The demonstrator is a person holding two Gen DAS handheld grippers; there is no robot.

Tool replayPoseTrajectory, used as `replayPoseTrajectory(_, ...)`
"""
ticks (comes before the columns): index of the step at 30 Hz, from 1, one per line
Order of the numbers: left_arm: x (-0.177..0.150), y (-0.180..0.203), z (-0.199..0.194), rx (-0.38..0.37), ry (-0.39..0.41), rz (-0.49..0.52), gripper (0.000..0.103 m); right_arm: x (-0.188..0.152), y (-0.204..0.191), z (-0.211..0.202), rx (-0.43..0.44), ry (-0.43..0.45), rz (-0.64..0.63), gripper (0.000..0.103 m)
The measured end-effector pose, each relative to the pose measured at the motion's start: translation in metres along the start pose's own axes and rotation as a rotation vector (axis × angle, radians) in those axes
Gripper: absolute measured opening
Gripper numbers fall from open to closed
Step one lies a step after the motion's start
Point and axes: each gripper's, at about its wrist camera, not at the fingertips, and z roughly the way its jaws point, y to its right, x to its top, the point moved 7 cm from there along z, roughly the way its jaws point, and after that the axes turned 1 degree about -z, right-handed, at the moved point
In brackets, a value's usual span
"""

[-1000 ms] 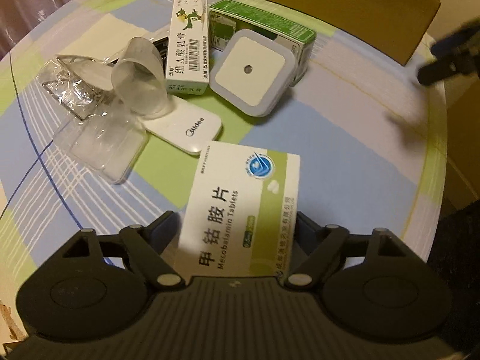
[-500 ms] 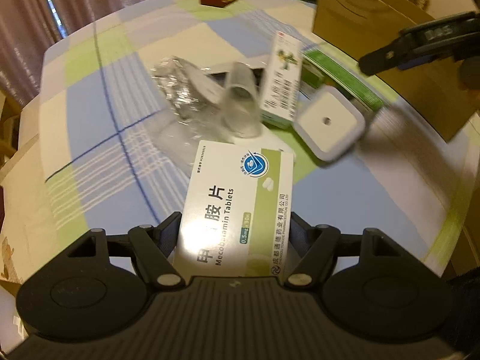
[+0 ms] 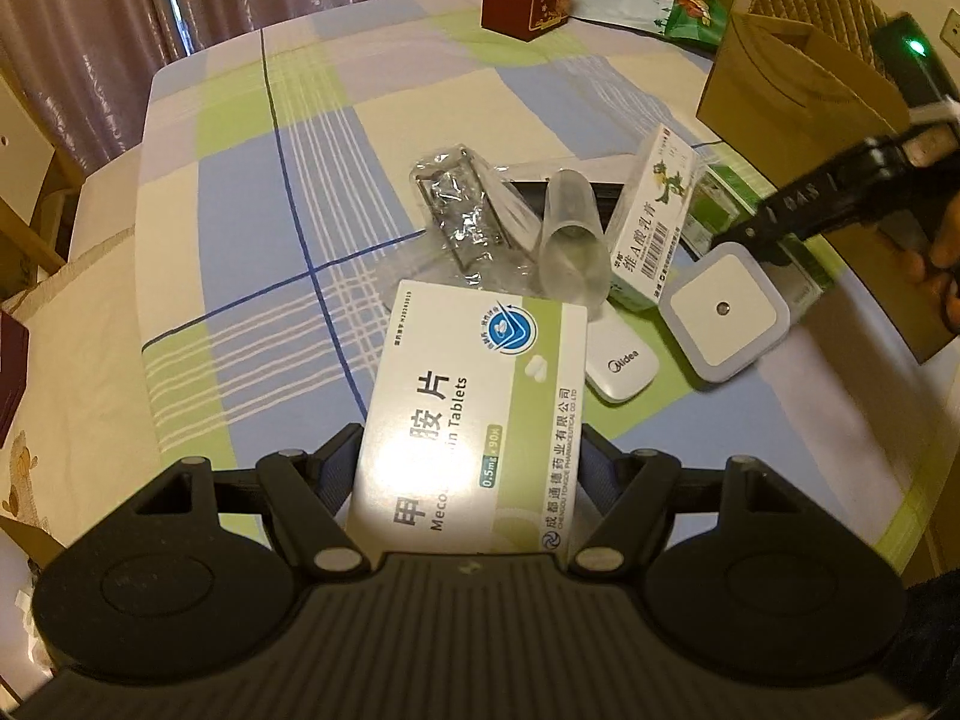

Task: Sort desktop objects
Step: 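Carry both held boxes over the cardboard box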

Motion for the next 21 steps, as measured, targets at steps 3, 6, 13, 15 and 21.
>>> replayPoseTrajectory(3, 0.002, 0.006, -0.003, -0.023, 0.006, -0.019, 0.07, -0.014, 0.001, -0.018, -0.006, 0.017, -0.013, 0.03)
replayPoseTrajectory(6, 0.005, 0.018, -0.009, -0.063, 0.018, -0.036, 0.07, -0.033, 0.001, -0.038, 0.0, 0.023, -0.038, 0.03)
replayPoseTrajectory(13, 0.02, 0.058, -0.023, -0.119, 0.048, -0.04, 0.07, -0.05, 0.004, -0.045, -0.008, -0.011, -0.136, 0.029)
replayPoseTrajectory(15, 0.02, 0.067, -0.022, -0.108, 0.047, -0.039, 0.07, -0.059, 0.006, -0.036, -0.021, -0.038, -0.229, 0.03)
replayPoseTrajectory(21, 0.006, 0.089, -0.021, -0.05, 0.028, -0.115, 0.07, -0.087, 0.006, -0.019, -0.027, -0.105, -0.444, 0.03)
